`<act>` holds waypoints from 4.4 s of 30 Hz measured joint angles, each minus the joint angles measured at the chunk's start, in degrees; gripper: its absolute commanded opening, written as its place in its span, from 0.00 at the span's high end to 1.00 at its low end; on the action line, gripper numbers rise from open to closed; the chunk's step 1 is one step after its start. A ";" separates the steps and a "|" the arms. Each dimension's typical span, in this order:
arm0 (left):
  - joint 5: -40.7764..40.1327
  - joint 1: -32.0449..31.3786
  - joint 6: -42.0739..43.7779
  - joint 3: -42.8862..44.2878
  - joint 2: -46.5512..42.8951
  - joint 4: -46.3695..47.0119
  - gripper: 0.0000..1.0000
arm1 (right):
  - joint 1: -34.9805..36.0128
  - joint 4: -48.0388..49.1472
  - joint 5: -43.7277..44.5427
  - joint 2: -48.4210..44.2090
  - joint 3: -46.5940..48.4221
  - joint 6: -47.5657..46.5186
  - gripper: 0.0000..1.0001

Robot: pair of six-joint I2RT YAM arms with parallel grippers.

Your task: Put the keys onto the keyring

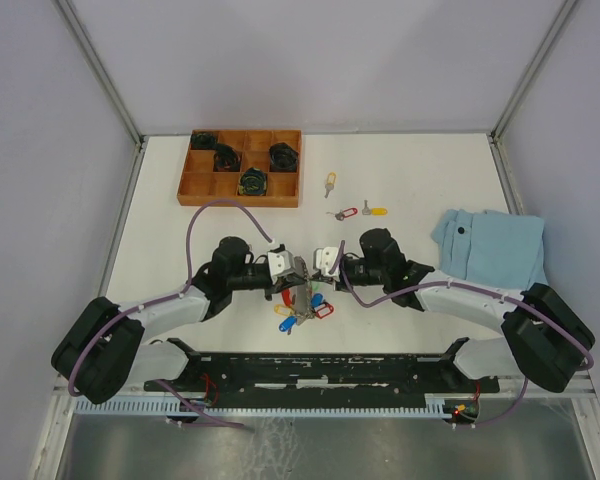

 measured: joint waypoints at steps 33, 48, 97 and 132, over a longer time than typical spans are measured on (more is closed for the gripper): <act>0.61 0.02 0.00 -0.52 -0.11 1.29 0.97 | -0.35 4.02 0.66 0.48 -2.34 2.25 0.99; 2.95 0.11 0.02 -0.52 0.26 0.96 0.97 | -0.37 4.92 -1.64 1.53 -2.54 0.07 1.00; 0.85 0.39 0.09 0.11 1.60 1.03 0.97 | -0.24 -6.43 -1.97 2.29 3.28 -0.33 0.78; 0.81 0.39 0.04 -0.13 0.96 1.53 0.97 | -0.35 -6.86 -0.02 1.51 3.26 2.84 0.99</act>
